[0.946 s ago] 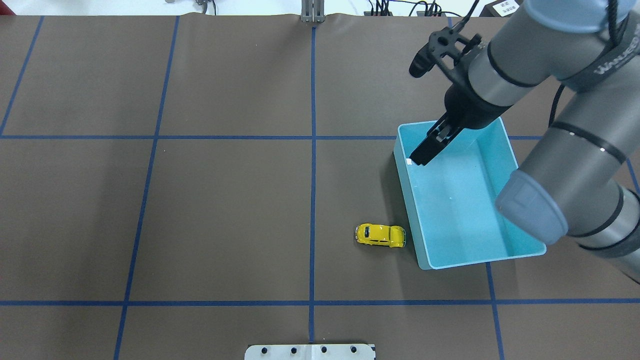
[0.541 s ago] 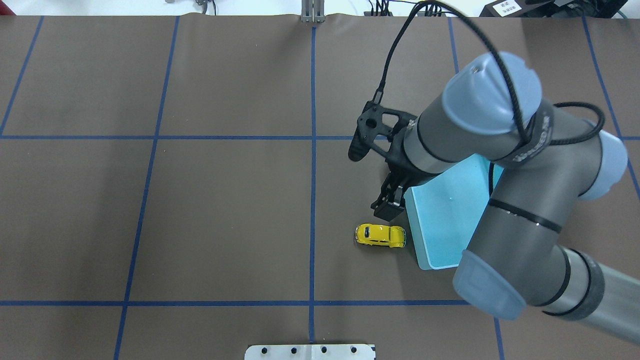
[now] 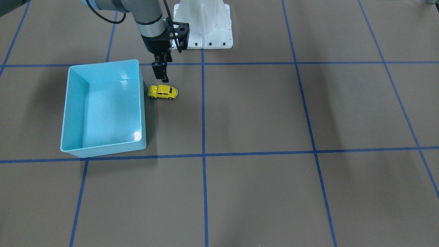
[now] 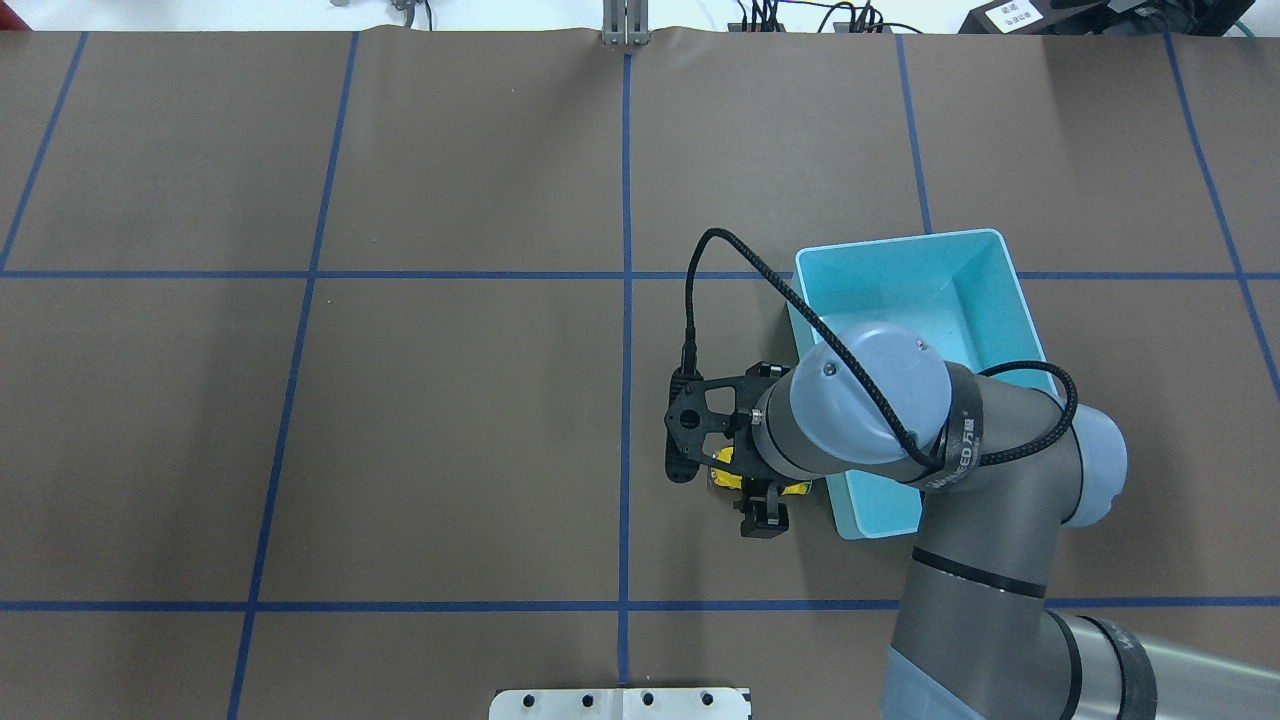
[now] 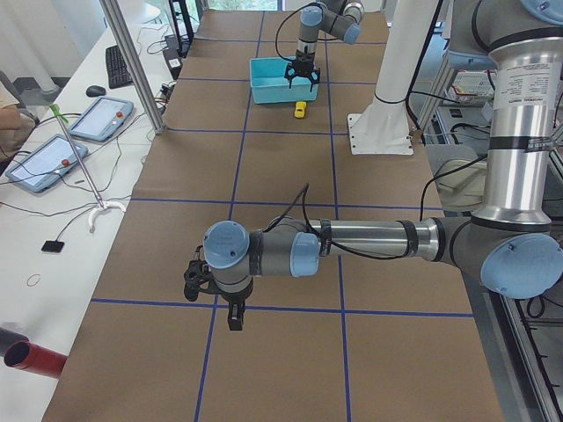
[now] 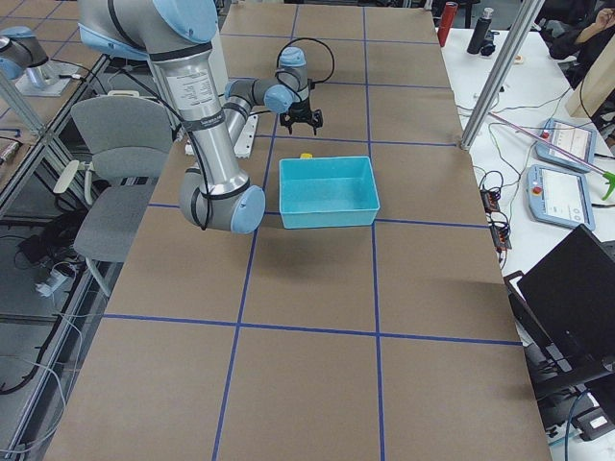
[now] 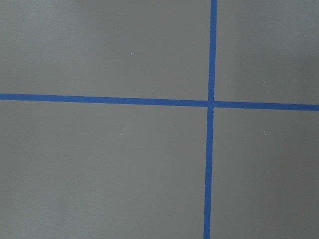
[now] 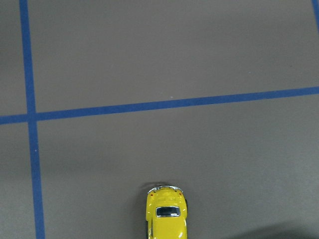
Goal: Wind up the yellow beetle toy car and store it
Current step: 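Close the right gripper on the yellow car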
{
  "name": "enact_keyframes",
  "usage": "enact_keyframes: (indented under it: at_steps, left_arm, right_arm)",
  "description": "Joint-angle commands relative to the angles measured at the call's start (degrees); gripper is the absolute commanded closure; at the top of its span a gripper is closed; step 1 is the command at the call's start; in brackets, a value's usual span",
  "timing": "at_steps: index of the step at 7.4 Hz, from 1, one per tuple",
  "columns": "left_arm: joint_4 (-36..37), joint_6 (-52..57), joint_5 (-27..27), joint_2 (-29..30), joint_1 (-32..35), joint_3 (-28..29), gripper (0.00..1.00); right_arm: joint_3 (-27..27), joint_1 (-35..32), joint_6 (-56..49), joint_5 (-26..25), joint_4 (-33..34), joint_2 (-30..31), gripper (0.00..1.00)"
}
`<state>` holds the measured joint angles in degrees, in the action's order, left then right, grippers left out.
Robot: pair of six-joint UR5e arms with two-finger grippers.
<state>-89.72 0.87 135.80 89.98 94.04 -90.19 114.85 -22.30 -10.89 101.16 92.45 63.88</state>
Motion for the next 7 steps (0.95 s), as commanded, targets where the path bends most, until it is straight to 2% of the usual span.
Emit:
enact_keyframes:
  at_steps: [1, 4, 5, 7]
  left_arm:
    - [0.15, -0.08, -0.01, 0.02, 0.00, 0.01, 0.00]
    - [0.24, -0.08, -0.01, 0.02, 0.00, 0.01, 0.00]
    - [0.24, -0.17, -0.01, 0.02, 0.00, 0.01, 0.00]
    - [0.33, -0.17, -0.01, -0.07, 0.00, 0.01, 0.00]
  right_arm:
    - [-5.05, 1.38, -0.71, -0.88, -7.08, 1.86, 0.00]
    - [-7.35, -1.07, -2.63, -0.70, -8.41, 2.73, 0.00]
    - [-9.01, -1.16, -2.64, -0.70, -11.03, 2.83, 0.00]
    - [-9.21, -0.47, -2.47, -0.70, -11.41, 3.35, 0.00]
